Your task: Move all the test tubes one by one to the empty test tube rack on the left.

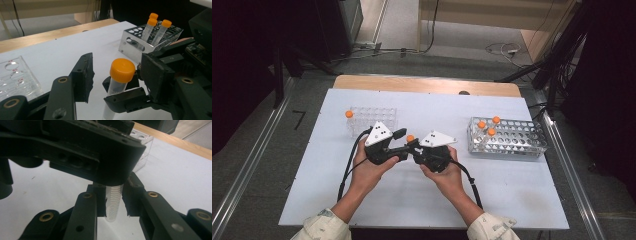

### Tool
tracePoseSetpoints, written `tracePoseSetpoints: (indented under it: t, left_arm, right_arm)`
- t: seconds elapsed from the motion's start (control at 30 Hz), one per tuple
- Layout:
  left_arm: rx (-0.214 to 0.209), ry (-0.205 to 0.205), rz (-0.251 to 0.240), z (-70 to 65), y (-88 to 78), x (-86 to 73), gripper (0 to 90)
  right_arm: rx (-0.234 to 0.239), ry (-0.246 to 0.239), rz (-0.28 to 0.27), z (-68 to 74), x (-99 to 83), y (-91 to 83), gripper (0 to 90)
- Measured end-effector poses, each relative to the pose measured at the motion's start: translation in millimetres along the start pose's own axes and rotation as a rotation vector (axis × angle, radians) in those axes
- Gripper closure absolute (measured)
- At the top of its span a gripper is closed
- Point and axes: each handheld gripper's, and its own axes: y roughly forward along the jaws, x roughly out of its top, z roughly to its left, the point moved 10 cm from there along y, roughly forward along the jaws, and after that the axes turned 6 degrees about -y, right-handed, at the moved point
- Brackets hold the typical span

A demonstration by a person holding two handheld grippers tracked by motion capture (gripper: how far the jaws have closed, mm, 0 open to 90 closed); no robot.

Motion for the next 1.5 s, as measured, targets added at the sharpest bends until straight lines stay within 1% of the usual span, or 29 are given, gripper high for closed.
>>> tracePoseSetpoints:
  t: [0.03,0.1,0.2,0.27,0.3,0.47,0.53,0.67,0.8,0.83,0.9,0.97,1.03,1.07,1.1,1.17,1.27,1.37,1.5]
  left_arm:
    - [0.003,0.000,-0.004,0.2,0.6,-0.3,48.7]
    - [0.000,0.001,0.005,0.3,1.8,-1.9,50.9]
    - [-0.001,0.005,0.006,0.5,2.6,-2.7,56.2]
    - [0.015,0.015,-0.002,2.1,2.5,-2.3,59.2]
    - [0.011,0.015,0.002,2.1,2.5,-2.8,61.6]
    - [0.003,0.013,0.007,1.3,3.1,-3.9,66.5]
    - [-0.002,0.011,0.009,1.0,3.1,-4.2,70.0]
    - [-0.002,0.011,0.011,1.8,3.4,-4.4,70.9]
    - [-0.007,0.006,0.008,1.5,2.8,-3.4,71.2]
    - [-0.008,0.004,0.007,1.4,2.6,-2.9,71.2]
    - [-0.004,0.004,0.004,2.4,2.5,-2.2,71.2]
    - [-0.003,-0.003,0.006,3.5,2.4,-2.1,71.2]
    - [0.002,-0.011,0.004,5.6,1.7,-1.4,71.3]
    - [0.006,-0.011,0.004,6.7,1.2,-0.8,71.3]
    - [0.008,-0.008,0.005,8.0,0.3,0.2,71.2]
    - [0.015,-0.016,-0.005,10.8,-2.3,3.6,71.3]
    - [0.033,-0.024,-0.020,18.3,-7.1,9.6,71.2]
    - [0.052,-0.038,-0.035,27.6,-12.9,16.4,71.2]
    - [0.091,-0.040,-0.040,43.1,-19.5,23.4,71.2]
  right_arm:
    - [0.001,0.001,0.002,0.2,0.0,0.3,71.9]
    - [0.003,-0.001,-0.001,0.2,0.5,0.9,71.9]
    - [0.004,0.000,0.005,0.0,0.2,1.5,71.9]
    - [0.004,-0.001,0.005,-0.7,0.0,2.0,71.9]
    - [0.005,-0.005,0.002,-1.3,0.1,2.2,71.9]
    - [0.004,0.001,0.011,-0.9,-1.0,3.0,71.9]
    - [0.003,0.002,0.012,-0.9,-1.1,3.2,71.9]
    - [0.005,-0.004,0.011,-1.4,-1.3,4.2,71.9]
    - [0.010,0.012,0.012,-1.1,-1.2,3.7,70.5]
    - [0.011,0.016,0.009,-1.3,-0.8,2.9,67.3]
    - [0.013,0.025,0.001,-2.2,0.4,1.9,57.4]
    - [0.008,0.033,0.008,-4.1,-0.1,0.0,48.2]
    - [0.008,0.032,0.016,-6.0,-1.1,-3.4,41.1]
    - [0.013,0.033,0.018,-6.5,-1.6,-5.9,37.9]
    - [0.009,0.031,0.018,-8.0,-2.2,-9.0,35.8]
    - [0.003,0.029,0.022,-11.2,-4.1,-16.2,32.5]
    - [0.001,0.026,0.029,-15.8,-9.0,-27.9,31.1]
    - [-0.009,0.034,0.030,-21.1,-15.7,-39.5,30.6]
    - [-0.029,0.044,0.026,-28.3,-25.1,-51.3,30.6]
